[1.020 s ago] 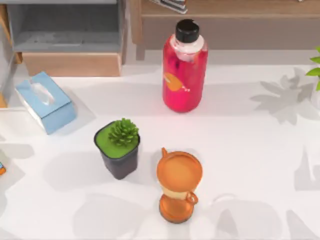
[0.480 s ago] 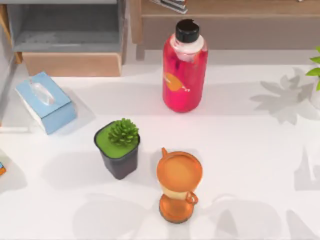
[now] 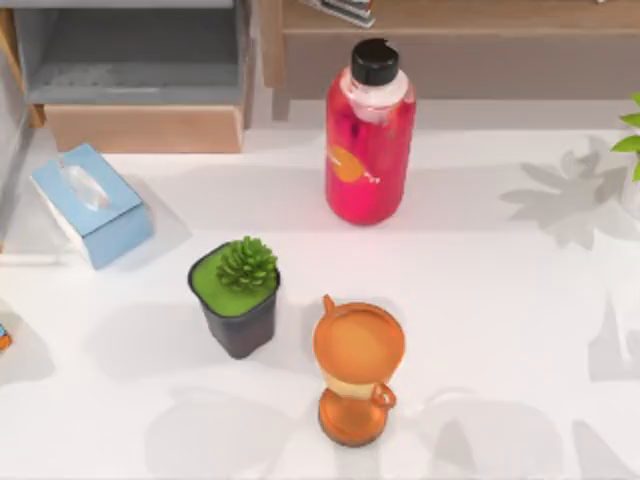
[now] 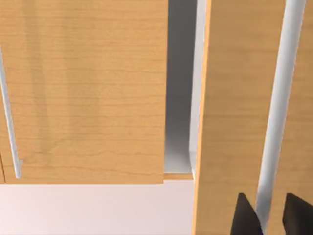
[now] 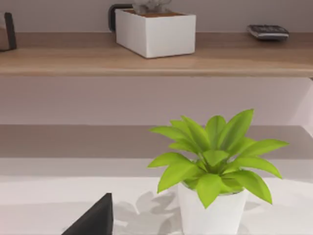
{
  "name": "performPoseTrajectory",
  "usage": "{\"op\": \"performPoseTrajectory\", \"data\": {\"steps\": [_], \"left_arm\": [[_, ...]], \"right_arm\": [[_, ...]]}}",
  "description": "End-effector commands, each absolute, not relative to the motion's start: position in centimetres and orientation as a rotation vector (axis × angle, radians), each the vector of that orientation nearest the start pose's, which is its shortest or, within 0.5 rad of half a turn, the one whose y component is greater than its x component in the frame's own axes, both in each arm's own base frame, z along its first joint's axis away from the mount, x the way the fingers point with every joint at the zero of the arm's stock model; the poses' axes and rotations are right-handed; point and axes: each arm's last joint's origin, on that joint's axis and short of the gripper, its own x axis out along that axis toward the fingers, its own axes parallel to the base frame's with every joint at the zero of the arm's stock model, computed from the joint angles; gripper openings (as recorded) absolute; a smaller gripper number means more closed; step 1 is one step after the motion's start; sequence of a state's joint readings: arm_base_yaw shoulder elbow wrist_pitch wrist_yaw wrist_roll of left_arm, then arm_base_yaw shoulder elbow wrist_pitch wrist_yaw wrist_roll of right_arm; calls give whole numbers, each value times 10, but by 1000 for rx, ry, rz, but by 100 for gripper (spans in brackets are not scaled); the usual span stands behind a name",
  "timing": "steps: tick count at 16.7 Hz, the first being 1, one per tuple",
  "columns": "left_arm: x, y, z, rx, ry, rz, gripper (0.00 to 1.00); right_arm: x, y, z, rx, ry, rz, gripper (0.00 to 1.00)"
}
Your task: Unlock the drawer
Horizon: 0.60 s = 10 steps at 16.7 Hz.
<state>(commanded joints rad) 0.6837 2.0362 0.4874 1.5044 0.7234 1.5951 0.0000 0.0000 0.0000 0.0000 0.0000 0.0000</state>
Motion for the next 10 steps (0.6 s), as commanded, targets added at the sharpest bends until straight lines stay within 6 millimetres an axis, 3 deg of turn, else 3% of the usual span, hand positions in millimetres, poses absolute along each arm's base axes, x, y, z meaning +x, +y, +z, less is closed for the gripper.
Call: {"op": "performPoseTrajectory", "data": {"steps": [7, 10], "left_arm": [[245, 175, 88, 1555, 6, -33, 98], [245, 175, 88, 1555, 6, -33, 100]], "right_arm": [[106, -1, 160, 0, 0, 0, 100], [106, -1, 160, 0, 0, 0, 100]]}}
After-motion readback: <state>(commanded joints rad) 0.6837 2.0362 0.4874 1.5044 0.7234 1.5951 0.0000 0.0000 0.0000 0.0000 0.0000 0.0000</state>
